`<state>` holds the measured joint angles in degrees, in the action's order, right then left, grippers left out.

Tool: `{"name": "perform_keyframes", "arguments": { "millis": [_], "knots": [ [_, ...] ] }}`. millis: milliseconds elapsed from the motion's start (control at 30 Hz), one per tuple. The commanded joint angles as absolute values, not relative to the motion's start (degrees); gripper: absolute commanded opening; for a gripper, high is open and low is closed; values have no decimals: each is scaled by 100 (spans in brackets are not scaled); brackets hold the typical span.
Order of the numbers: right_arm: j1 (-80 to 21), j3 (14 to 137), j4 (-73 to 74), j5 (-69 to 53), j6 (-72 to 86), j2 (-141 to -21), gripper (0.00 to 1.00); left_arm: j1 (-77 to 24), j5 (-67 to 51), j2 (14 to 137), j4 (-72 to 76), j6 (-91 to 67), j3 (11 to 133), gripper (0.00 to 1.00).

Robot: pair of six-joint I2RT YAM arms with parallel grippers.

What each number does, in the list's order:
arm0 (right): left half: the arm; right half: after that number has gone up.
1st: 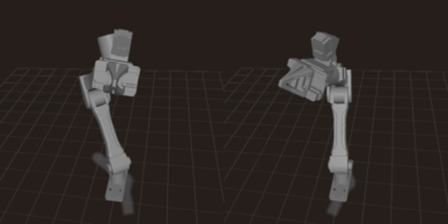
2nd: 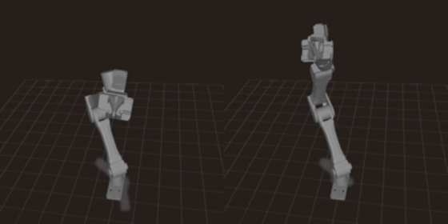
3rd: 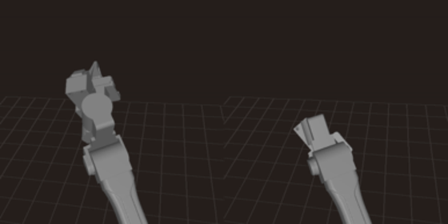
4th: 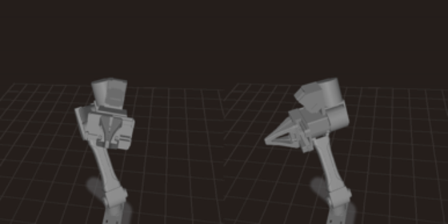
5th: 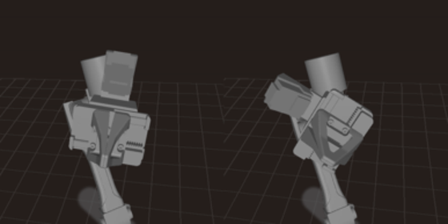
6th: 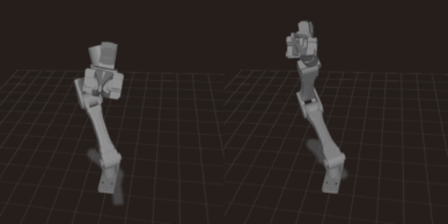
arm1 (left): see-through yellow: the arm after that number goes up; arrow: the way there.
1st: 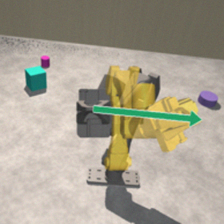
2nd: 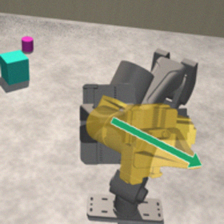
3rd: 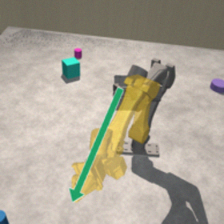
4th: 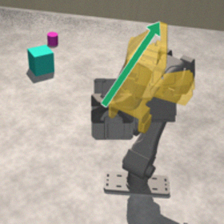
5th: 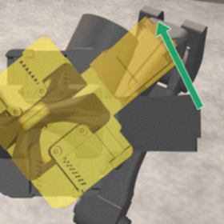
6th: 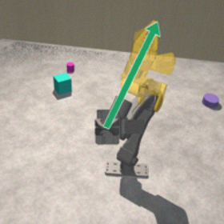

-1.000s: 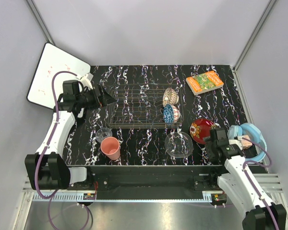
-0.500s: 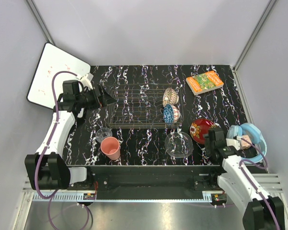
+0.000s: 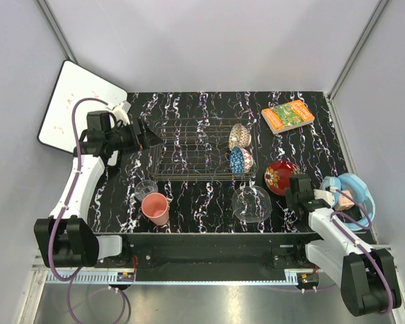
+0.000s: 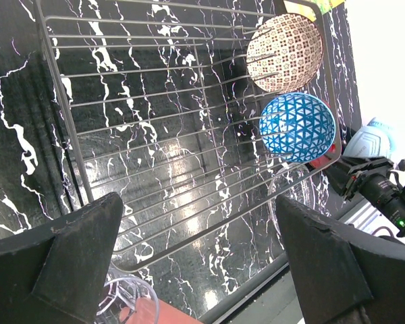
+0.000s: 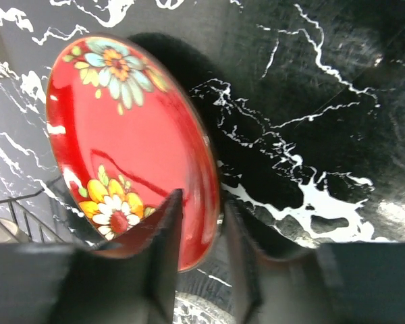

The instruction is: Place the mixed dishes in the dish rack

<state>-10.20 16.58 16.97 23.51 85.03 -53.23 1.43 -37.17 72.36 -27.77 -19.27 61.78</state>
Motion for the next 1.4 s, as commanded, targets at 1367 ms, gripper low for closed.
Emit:
{"name": "perform_keyframes", "arguments": {
  "millis": [1367],
  "knots": [
    [-1046,5386,1828,3331,3571,-6221,0,141,-3849,7075,-3014,-1591,6469,99]
  ]
}}
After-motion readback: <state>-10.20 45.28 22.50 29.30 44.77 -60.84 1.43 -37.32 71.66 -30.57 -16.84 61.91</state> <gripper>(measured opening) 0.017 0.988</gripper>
